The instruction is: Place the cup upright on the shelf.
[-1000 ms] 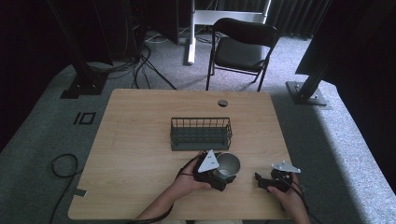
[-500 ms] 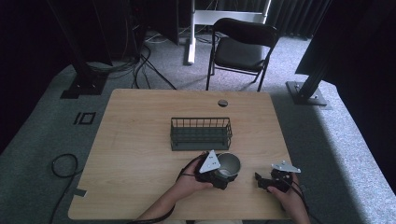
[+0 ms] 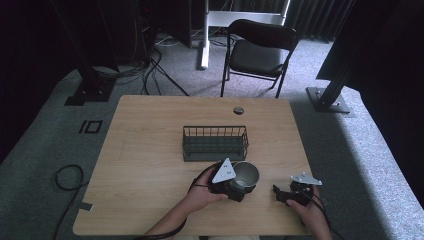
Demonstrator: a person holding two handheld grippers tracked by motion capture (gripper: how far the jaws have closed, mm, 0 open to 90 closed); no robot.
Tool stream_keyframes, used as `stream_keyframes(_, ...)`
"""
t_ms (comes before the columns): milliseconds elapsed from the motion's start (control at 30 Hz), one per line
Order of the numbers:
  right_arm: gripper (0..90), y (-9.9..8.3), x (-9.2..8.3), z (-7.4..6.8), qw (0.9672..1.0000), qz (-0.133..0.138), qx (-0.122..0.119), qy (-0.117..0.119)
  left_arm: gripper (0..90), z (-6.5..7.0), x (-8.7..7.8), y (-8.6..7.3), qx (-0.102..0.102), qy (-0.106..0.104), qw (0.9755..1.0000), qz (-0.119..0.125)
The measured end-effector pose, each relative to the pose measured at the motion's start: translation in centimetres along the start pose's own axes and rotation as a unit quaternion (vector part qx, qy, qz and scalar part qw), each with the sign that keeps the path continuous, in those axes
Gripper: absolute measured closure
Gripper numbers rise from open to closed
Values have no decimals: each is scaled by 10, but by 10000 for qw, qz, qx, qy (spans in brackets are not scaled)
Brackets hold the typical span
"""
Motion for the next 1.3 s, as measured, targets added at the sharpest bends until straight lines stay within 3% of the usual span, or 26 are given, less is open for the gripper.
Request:
stream_keyframes(300,121,0,0,0,10000,7,-3,0,132,-4,-8,18,10,65,9999,101)
stream_keyframes(733,121,0,0,0,10000,2,-8,0,132,-24,-22,45,51,444,9986,270)
stream_keyframes(1300,121,0,0,0,10000,7,-10,-1,132,-69,-42,68,-6,1207,9920,371)
Point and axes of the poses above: each handheld gripper's, and its own axes: x roughly forward along the jaws, y roughly out of its top, z roughly to its right, the point moved 9 cm from there along x, roughly forward along the jaws, and after that the axes turned 3 degrees about z, right-handed, at the moved point
